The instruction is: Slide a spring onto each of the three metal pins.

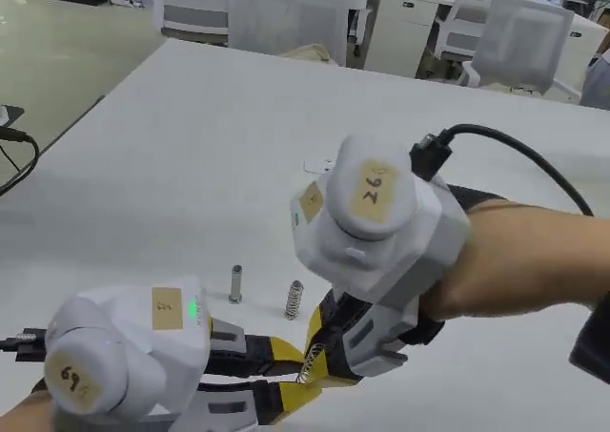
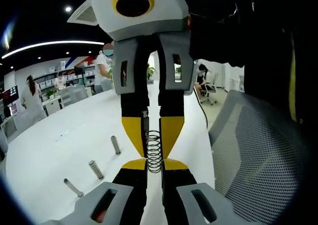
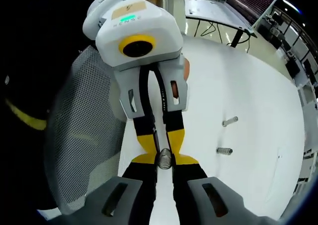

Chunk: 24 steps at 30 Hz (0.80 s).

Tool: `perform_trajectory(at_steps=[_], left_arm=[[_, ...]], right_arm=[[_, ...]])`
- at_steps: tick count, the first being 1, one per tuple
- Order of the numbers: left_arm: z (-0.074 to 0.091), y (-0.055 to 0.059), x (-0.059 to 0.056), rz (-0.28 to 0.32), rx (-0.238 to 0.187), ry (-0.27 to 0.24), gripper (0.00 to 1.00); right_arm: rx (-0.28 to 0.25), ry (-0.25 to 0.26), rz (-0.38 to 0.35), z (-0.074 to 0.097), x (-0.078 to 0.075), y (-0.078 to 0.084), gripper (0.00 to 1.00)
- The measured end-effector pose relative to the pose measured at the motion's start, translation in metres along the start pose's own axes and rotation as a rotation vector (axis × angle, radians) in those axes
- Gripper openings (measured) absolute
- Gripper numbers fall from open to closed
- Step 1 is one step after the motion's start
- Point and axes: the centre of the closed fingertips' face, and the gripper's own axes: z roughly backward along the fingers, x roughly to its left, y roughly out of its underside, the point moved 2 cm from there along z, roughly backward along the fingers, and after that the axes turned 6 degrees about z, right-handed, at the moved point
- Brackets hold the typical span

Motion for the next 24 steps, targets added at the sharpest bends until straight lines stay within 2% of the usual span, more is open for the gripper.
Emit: perform_trajectory(at_steps=[16,20,24], left_arm=[[0.009,0.009,0.018,0.037,-0.013,-0.08,0.03],[0.011,0.013,0.019,0.047,-0.015,-0.091,0.03],[0.011,0.017,0.018,0.046,0.004,-0.097,0.03]], right_arm=[[0.034,-0.032,0.042,-0.011,-0.017,-0.012,0.08],[0.047,-0.039,0.052,-0.015,-0.017,-0.014,0.08],[0.064,-0.042,0.061,-0.019,-0.016,-0.013,0.08]])
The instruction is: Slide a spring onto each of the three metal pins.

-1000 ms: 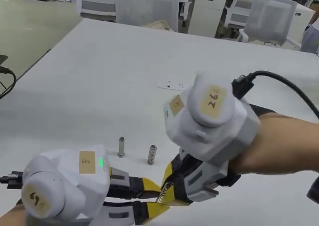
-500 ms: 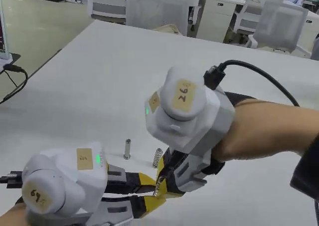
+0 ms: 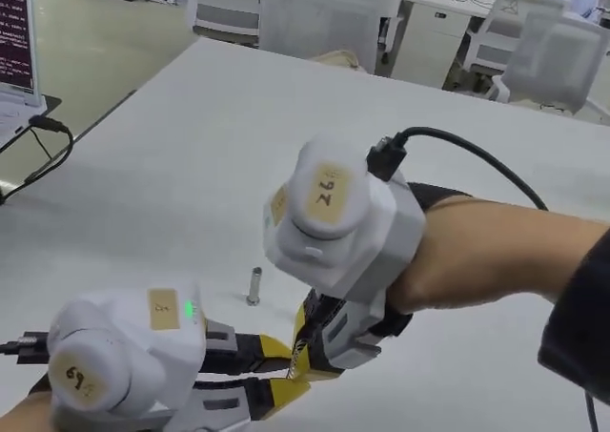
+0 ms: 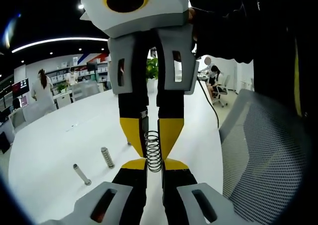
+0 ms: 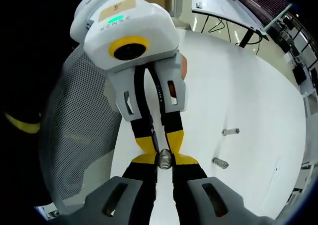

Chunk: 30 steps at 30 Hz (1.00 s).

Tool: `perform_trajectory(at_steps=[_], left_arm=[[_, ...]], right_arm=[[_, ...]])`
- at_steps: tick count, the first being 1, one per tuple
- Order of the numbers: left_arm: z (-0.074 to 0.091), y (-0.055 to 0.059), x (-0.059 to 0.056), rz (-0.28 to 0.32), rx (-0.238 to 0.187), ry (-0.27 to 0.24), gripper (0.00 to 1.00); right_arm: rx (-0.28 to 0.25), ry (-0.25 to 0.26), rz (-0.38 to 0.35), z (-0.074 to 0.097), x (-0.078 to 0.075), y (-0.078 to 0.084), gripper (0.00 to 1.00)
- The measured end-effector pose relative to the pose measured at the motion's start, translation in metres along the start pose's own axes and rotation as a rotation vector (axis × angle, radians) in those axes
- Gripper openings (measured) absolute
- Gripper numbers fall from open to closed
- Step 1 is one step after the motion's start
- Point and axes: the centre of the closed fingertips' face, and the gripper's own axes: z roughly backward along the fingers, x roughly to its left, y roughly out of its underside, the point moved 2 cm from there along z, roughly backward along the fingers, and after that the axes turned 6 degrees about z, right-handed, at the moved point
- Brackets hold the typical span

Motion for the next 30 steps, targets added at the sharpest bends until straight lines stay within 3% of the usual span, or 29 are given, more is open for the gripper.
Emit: perform_trajectory(at_steps=[14,19,27,30], left_arm=[[0.004,0.004,0.0,0.043,0.001,-0.017,0.21],[0.008,0.007,0.004,0.051,0.002,-0.044,0.27],[0.017,0.009,0.014,0.092,-0.015,-0.109,0.49],[0.021,0.01,0.017,0.095,-0.016,-0.123,0.52]], right_arm=[[0.002,0.016,-0.008,0.001,-0.003,0.004,0.08],[-0.004,0.019,-0.012,0.002,-0.004,0.004,0.08],[-0.011,0.024,-0.02,0.003,-0.007,0.004,0.08],[-0.012,0.027,-0.023,0.003,-0.008,0.004,0.08]])
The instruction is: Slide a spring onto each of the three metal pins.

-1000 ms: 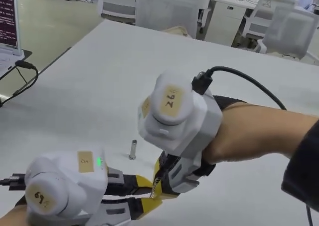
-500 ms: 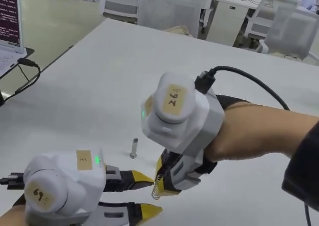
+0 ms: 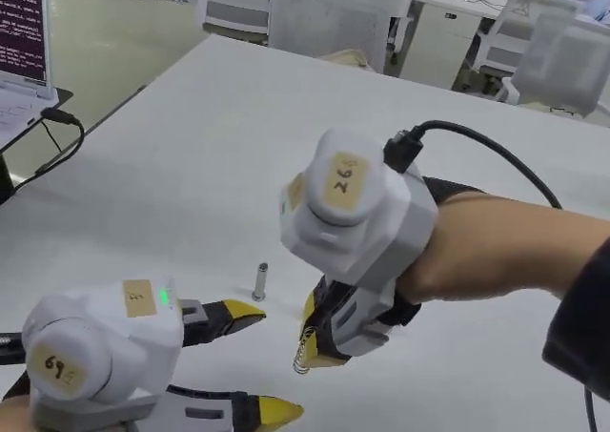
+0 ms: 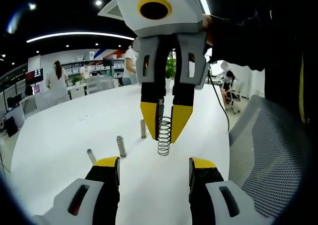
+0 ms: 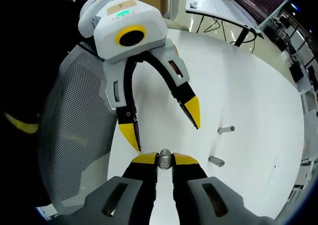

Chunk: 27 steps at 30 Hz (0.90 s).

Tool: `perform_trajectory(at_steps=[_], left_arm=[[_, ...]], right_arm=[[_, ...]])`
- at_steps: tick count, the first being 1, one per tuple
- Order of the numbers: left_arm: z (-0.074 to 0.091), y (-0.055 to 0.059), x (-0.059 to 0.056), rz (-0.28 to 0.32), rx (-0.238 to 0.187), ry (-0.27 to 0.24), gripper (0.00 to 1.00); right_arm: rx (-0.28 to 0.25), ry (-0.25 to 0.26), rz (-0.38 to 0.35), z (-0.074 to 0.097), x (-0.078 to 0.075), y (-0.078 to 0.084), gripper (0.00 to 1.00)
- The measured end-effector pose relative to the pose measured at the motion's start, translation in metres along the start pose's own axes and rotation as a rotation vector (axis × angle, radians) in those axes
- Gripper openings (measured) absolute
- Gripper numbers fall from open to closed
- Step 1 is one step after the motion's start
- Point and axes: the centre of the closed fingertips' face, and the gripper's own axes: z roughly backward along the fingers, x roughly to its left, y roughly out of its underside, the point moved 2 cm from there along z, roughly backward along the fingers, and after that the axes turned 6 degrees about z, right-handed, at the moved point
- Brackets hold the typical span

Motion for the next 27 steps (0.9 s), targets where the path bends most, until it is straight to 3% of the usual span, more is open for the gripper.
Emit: perform_trajectory(at_steps=[9,22,27], left_arm=[[0.013,0.008,0.011,0.009,-0.004,-0.059,0.66],[0.031,0.017,0.025,0.063,-0.024,-0.123,0.78],[0.036,0.025,0.03,0.059,-0.008,-0.151,0.81]], right_arm=[[0.0,0.003,-0.006,0.001,-0.001,0.001,0.08],[0.002,0.01,-0.013,0.003,-0.007,0.001,0.08],[-0.001,0.024,-0.022,0.009,-0.015,0.002,0.08]])
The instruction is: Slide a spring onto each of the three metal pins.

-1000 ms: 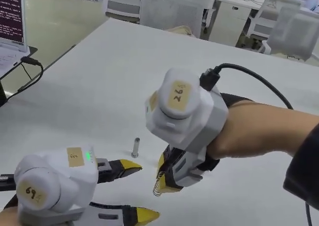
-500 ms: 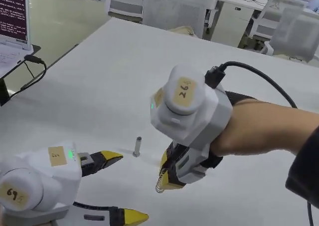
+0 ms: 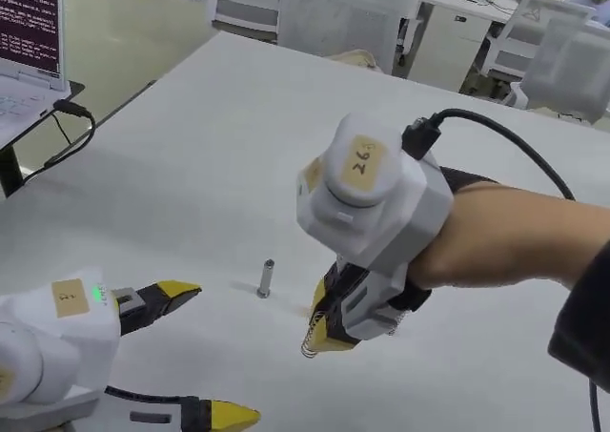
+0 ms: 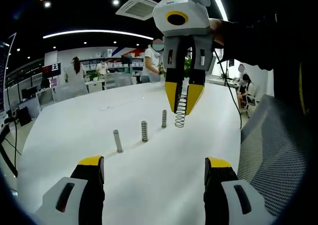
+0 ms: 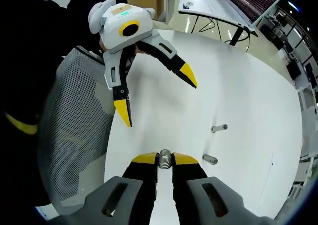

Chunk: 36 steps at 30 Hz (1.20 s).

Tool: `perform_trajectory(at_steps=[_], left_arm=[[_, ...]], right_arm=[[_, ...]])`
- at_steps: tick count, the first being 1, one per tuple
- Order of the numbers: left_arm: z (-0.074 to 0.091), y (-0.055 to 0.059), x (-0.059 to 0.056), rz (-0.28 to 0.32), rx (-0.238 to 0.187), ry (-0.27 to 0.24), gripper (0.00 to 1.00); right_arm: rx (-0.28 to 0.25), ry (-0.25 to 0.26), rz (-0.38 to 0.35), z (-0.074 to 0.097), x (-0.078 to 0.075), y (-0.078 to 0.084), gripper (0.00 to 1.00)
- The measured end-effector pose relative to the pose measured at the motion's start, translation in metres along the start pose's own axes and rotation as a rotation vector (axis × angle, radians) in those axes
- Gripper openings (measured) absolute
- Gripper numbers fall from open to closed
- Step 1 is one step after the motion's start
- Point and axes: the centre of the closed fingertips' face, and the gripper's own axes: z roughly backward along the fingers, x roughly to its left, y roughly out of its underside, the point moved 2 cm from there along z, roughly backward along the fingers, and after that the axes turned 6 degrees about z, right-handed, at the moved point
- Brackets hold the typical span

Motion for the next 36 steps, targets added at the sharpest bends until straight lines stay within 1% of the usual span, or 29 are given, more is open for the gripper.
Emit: perform_trajectory(at_steps=[5,11,13,16,17,23,27,29,34,36], left_arm=[[0.003,0.006,0.002,-0.011,0.012,-0.009,0.82],[0.004,0.009,0.005,-0.015,0.017,-0.019,0.83],[0.004,0.011,0.007,-0.028,0.02,-0.024,0.83],[0.004,0.011,0.008,-0.032,0.022,-0.027,0.84],[0.004,0.011,0.008,-0.032,0.021,-0.028,0.84],[0.004,0.011,0.01,-0.048,0.023,-0.036,0.84],[0.005,0.01,0.011,-0.068,0.021,-0.04,0.84],[0.004,0.009,0.011,-0.076,0.02,-0.044,0.84],[0.004,0.01,0.013,-0.094,0.026,-0.052,0.85],[0.003,0.01,0.014,-0.101,0.027,-0.055,0.85]], right_arm=[[-0.002,0.024,-0.008,0.007,-0.012,-0.001,0.08],[0.003,0.05,-0.015,0.014,-0.031,0.0,0.08],[0.001,0.059,-0.022,0.015,-0.038,0.0,0.08],[0.0,0.074,-0.029,0.015,-0.049,-0.001,0.08],[-0.001,0.074,-0.031,0.015,-0.051,-0.001,0.08],[-0.003,0.085,-0.035,0.011,-0.072,-0.007,0.08],[-0.006,0.09,-0.035,0.007,-0.08,-0.011,0.08],[-0.005,0.098,-0.034,0.004,-0.089,-0.014,0.08],[-0.015,0.104,-0.041,-0.003,-0.098,-0.019,0.08],[-0.006,0.106,-0.04,-0.008,-0.1,-0.018,0.08]])
